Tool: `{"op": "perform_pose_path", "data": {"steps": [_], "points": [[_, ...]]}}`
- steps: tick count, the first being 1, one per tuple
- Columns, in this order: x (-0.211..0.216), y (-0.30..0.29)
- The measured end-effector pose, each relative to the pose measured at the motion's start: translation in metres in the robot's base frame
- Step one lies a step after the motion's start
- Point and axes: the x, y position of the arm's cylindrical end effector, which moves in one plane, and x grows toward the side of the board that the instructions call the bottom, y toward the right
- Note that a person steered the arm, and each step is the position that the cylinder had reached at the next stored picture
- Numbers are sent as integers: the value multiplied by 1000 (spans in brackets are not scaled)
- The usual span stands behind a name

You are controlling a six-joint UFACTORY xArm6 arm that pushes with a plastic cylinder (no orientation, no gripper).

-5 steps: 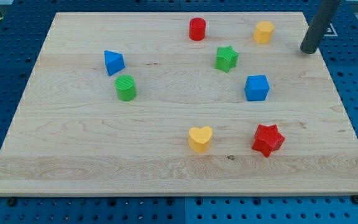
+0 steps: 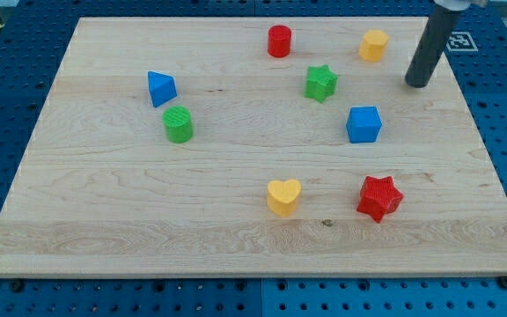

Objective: Move green star diagonally to the green circle

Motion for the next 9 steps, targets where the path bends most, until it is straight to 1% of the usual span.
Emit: {"op": "perform_pose_path", "data": {"steps": [1, 3, 4, 5, 6, 8, 9], "points": [[7, -27], [5, -27], [-11, -33], [-14, -51], [-7, -83], [-6, -108], [6, -133]]}}
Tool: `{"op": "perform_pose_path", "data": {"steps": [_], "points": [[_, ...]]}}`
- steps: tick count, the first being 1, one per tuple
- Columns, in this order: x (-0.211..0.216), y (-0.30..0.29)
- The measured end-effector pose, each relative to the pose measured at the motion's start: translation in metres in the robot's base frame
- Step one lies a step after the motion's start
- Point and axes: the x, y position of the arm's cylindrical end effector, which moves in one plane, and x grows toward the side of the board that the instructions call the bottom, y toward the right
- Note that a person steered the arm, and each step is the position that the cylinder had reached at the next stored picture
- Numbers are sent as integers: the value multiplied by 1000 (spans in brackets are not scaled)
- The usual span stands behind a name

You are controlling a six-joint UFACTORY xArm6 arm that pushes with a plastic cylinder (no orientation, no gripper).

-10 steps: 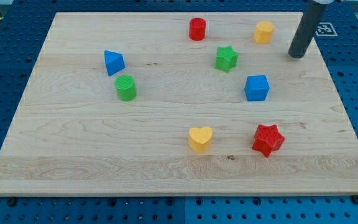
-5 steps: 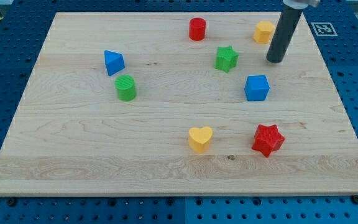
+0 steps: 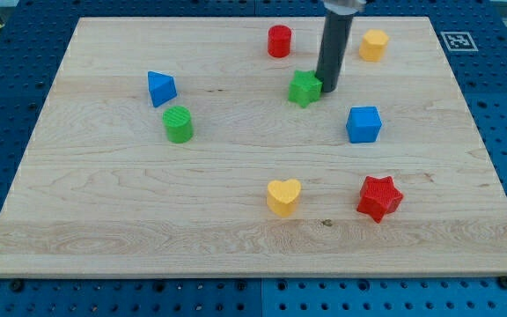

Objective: Move green star diagonally to the green circle

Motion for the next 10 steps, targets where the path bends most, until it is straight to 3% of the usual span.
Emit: {"op": "perform_pose_path", "data": {"steps": [3, 5, 7, 10], "points": [[34, -13], [-4, -25], [46, -26], [38, -26]]}}
